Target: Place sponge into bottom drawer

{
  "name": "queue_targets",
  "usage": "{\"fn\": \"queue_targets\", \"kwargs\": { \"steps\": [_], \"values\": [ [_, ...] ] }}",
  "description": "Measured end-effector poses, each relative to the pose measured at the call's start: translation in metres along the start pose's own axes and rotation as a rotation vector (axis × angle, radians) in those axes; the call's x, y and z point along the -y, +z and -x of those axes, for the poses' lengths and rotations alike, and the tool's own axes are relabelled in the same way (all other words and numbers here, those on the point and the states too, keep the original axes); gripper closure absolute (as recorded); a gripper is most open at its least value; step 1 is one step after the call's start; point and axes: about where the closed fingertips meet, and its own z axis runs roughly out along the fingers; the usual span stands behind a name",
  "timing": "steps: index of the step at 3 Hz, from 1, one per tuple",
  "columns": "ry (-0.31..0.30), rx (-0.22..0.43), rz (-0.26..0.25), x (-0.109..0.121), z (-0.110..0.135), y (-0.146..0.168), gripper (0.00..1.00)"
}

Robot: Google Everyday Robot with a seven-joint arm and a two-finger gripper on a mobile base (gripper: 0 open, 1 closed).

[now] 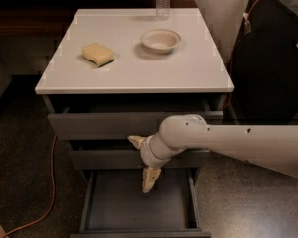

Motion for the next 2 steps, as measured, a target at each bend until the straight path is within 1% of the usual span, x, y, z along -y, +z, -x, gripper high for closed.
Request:
{"fn": "queue_targets", "kwargs": {
  "steps": [1,2],
  "values": [
    [0.01,0.036,-0.022,0.025,0.026,-0.055,0.0],
    [-0.012,0.06,-0.016,0.041,0.05,-0.091,0.0]
  ]
}}
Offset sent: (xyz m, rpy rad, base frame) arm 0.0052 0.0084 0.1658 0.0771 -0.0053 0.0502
